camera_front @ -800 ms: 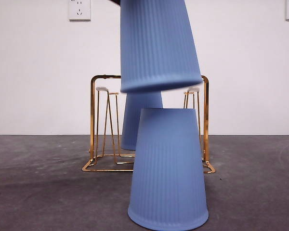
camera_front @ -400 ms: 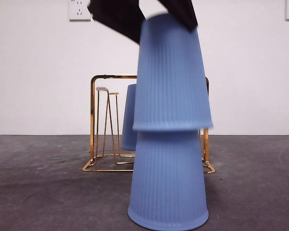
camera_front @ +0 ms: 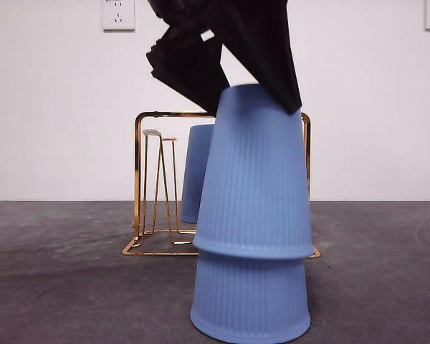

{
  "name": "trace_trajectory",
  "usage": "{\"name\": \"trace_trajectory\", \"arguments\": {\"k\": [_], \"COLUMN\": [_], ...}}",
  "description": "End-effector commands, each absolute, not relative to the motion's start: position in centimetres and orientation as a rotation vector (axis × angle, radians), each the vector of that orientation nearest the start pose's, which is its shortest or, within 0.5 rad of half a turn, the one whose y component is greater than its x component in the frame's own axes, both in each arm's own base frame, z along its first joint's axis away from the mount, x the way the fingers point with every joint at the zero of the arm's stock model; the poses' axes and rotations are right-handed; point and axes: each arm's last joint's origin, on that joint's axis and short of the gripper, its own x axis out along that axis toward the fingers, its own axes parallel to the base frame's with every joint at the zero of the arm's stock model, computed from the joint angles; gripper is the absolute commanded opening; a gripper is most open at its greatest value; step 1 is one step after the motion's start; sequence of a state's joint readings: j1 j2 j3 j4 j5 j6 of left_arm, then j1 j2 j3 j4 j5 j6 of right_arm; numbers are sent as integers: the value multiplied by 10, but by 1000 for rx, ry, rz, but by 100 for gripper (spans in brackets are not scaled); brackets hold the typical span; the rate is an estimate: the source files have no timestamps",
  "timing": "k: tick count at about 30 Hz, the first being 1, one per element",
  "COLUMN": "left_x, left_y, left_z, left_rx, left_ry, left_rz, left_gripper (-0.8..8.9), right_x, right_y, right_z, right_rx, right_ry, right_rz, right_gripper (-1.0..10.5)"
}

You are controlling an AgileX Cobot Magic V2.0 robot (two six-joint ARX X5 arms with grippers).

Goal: The left arm pick up the left cup on cup holder and place it on desk, then the right arm insert the right cup into the first cup, and then the left arm insert the mid cup into the first cup

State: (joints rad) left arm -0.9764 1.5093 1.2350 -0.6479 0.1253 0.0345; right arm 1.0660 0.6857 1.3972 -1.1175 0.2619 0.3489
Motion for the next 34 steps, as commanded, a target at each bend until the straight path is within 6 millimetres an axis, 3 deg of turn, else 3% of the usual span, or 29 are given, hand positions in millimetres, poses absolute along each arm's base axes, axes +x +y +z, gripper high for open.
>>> {"name": "trace_trajectory", "arguments": {"k": [1, 10, 15, 19, 25, 30, 34], "left_x": [174, 178, 177, 175, 161, 138, 118], "left_y": [-271, -277, -276, -272, -251, -215, -184], "left_z": [278, 266, 268, 276, 303, 338, 366], "left_rx": [442, 459, 454, 429, 369, 297, 222], "left_ry": [864, 903, 893, 879, 866, 843, 755], "left_rz": [-1047, -1041, -1041, -1036, -1021, -1004, -989], "left_gripper": [246, 258, 469, 545, 546, 546, 546], "right_x": [30, 30, 30, 30, 30, 33, 41], "right_y": [40, 40, 40, 39, 40, 45, 61], "right_z": [443, 443, 443, 443, 442, 438, 435], "right_rx": [91, 90, 90, 89, 84, 52, 17], "right_ry": [448, 449, 449, 450, 456, 496, 545], "right_rz": [733, 733, 733, 733, 732, 721, 726], "right_gripper": [525, 525, 525, 525, 525, 525, 525]}}
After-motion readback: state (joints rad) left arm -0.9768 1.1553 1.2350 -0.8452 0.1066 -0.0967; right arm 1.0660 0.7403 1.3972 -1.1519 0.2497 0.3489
